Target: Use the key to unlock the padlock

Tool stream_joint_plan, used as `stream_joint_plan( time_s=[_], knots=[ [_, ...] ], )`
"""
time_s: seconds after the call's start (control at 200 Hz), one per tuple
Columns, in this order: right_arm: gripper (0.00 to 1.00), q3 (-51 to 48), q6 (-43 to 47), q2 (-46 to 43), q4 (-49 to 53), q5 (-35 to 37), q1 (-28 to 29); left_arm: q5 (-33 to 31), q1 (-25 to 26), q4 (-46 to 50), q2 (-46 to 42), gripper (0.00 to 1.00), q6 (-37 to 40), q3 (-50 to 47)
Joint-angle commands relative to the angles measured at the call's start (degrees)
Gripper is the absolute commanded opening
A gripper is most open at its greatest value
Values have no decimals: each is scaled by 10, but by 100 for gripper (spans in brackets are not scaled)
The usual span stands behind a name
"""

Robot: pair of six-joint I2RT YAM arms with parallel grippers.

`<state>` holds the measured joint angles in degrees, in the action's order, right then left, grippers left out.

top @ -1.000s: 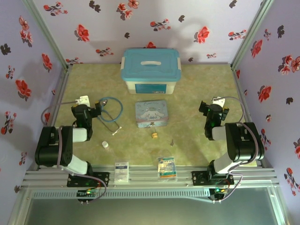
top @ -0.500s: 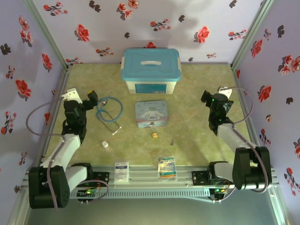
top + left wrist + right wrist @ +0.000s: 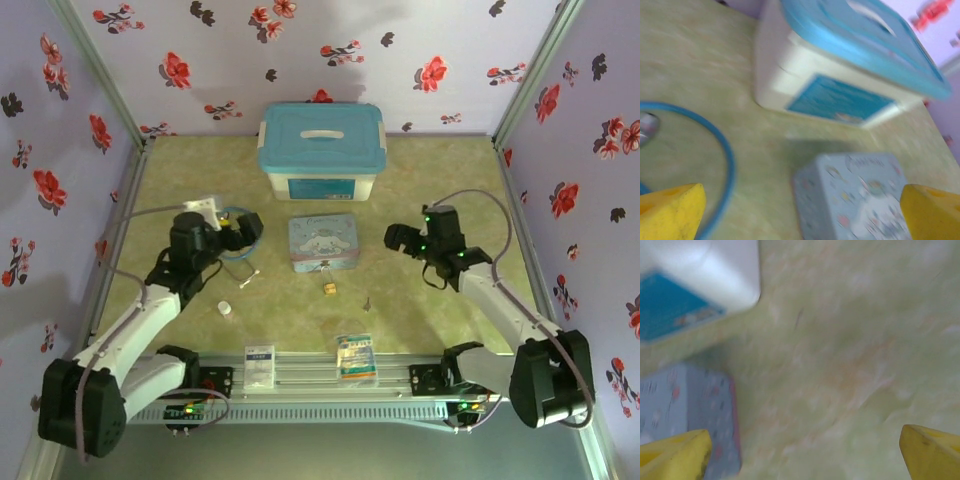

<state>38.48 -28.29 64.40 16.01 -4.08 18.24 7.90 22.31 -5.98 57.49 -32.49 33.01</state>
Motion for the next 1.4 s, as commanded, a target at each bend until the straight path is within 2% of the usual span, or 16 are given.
stream_joint_plan(
  time_s=[0.0, 0.045, 0.11, 0.21, 0.275, 0.49, 0.55, 0.585, 0.69, 0.85, 1.11, 1.395],
  knots=[
    [89, -30, -52, -29, 66, 19, 51, -20, 72, 55, 17, 100, -17, 30],
    [82, -48, -68, -41, 57, 19, 75, -18, 96, 72, 28, 100, -20, 46],
    [76, -73, -96, -56, 53, 32, 106, -19, 128, 95, 39, 100, -28, 69],
    [70, -101, -141, -65, 32, 49, 151, -39, 189, 75, 47, 100, -50, 71],
    [62, -113, -167, -60, 13, 59, 185, -65, 227, 56, 55, 100, -73, 65],
    [58, -117, -217, -29, 2, 120, 288, -122, 325, 2, 107, 100, -136, 57],
    [53, -118, -225, -15, -1, 137, 305, -125, 340, -14, 125, 100, -147, 57],
    [49, -120, -230, -7, -8, 144, 313, -126, 346, -20, 134, 100, -152, 56],
    [46, -119, -240, 24, -19, 156, 327, -126, 353, -20, 145, 100, -151, 55],
    [45, -126, -255, 47, -31, 164, 346, -135, 353, -4, 130, 100, -153, 46],
    [43, -145, -267, 56, -64, 150, 361, -134, 361, -36, 133, 100, -192, 22],
    [34, -141, -270, 84, -55, 155, 380, -138, 361, -42, 130, 100, -199, 7]
  ],
)
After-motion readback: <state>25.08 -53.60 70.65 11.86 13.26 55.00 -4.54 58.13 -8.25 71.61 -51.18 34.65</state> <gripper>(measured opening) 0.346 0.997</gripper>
